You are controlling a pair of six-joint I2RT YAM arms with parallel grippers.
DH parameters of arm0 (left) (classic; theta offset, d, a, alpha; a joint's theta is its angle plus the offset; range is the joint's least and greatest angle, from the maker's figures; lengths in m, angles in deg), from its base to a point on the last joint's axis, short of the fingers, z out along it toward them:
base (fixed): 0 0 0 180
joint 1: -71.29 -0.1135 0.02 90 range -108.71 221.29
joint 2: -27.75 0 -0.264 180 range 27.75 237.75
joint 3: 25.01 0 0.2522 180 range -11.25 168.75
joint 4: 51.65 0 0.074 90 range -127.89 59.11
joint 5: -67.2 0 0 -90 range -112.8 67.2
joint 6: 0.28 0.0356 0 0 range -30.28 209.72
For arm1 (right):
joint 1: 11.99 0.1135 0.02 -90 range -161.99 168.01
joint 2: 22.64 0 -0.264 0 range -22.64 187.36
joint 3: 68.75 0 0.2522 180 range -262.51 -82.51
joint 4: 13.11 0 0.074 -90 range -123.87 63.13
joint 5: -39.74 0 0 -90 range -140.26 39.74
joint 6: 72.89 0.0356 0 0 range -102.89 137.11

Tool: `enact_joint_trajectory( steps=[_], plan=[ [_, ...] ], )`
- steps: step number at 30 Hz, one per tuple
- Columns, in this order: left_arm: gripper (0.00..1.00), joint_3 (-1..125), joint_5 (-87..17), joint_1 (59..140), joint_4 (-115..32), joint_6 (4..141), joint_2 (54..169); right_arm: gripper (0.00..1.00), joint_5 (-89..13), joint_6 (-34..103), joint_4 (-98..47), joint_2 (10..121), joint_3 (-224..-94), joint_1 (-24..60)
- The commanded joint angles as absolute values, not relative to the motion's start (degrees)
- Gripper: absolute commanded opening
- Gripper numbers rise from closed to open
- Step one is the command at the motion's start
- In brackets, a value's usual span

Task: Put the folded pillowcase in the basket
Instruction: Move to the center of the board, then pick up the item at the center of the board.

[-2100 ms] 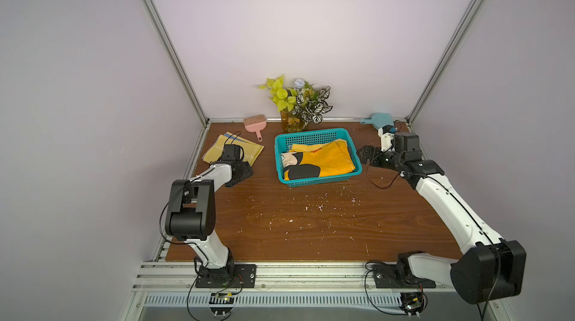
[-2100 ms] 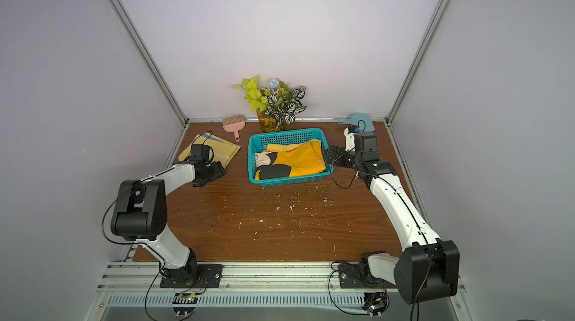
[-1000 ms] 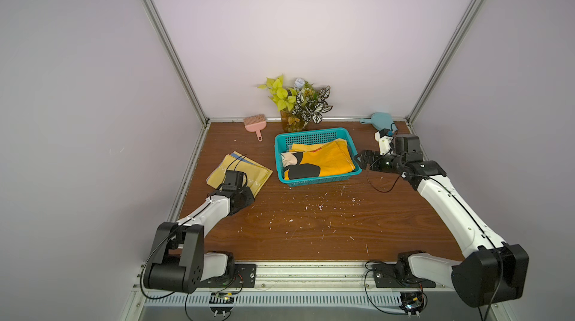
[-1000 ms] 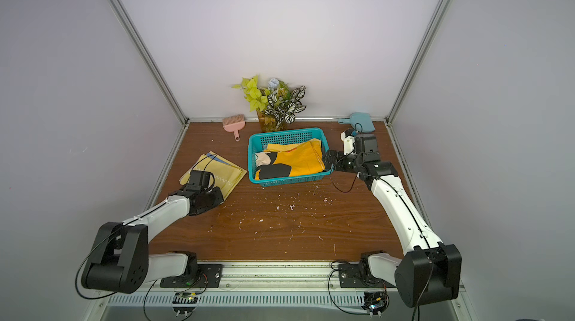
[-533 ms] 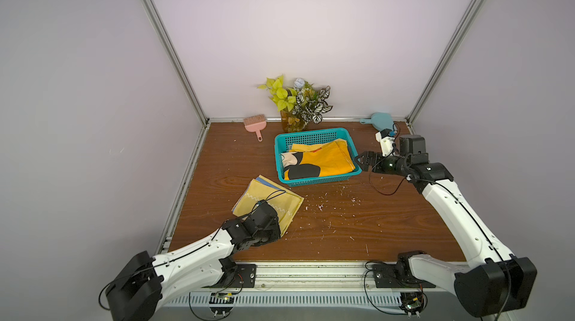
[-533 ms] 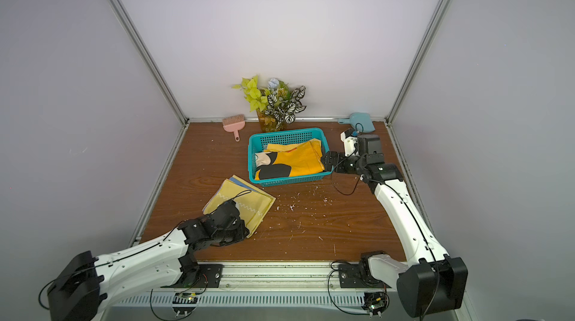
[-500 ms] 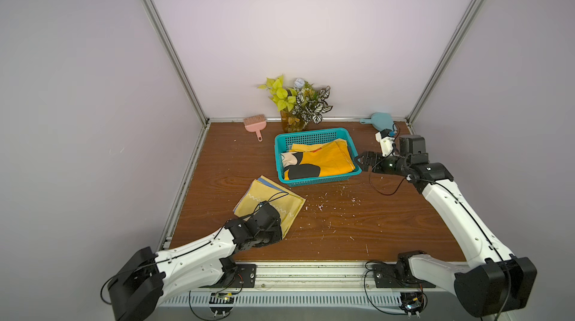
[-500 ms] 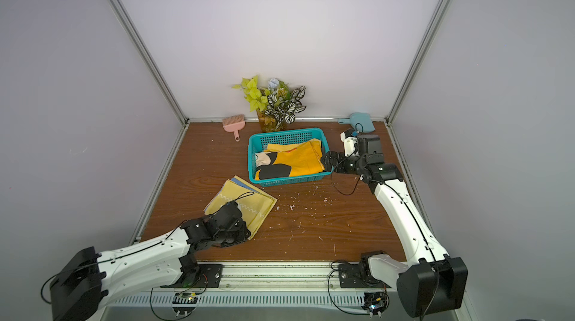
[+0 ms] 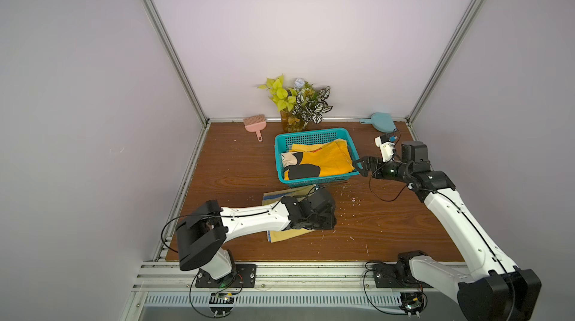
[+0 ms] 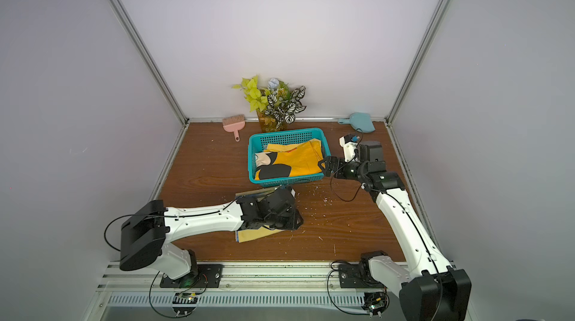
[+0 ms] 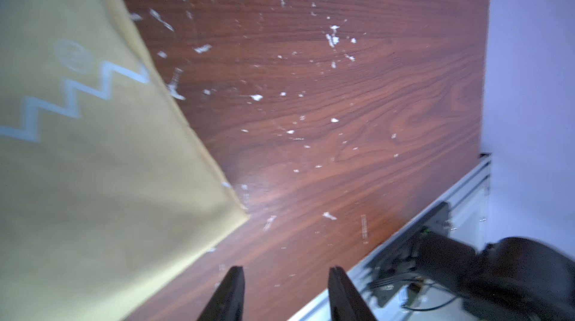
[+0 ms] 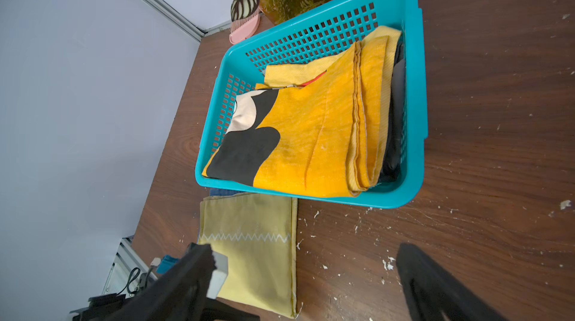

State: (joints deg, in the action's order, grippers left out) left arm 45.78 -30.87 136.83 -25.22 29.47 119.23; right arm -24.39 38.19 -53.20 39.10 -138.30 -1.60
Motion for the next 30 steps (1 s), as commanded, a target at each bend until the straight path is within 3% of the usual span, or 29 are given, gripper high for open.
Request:
enact_joint_trajectory(
  steps=[1,3,8,12,15,23,30],
  plan=[
    [0.61,46.87,-31.78,138.7,-22.33,32.04,120.99,0.99,-22.97,40.54,-51.39,35.28,-134.57,-1.59],
    [0.68,46.3,-31.93,138.94,-21.88,32.19,120.24,0.99,-22.36,41.58,-50.58,33.04,-131.29,-1.59],
    [0.73,45.33,-22.54,138.2,-10.99,32.93,113.5,0.99,-20.4,43.83,-48.59,26.25,-121.06,-0.31],
    [0.77,39.33,-18.02,131.24,-4.43,32.75,106.23,0.98,-21.17,47.02,-46.48,21.79,-113.06,3.14],
    [0.86,34.2,-14.4,126.36,-4.56,32.74,100.44,0.99,-22.67,49.87,-43.01,21.4,-108.98,8.07],
    [0.91,25.92,-12.69,114.59,-5.58,35.85,93.86,0.99,-31.33,53.28,-31.77,33.32,-108.13,21.13],
    [0.92,18.84,-21.68,107.4,-16.87,39.41,92.15,0.99,-34.44,51.94,-25.98,44.75,-112.06,27.35]
  ],
)
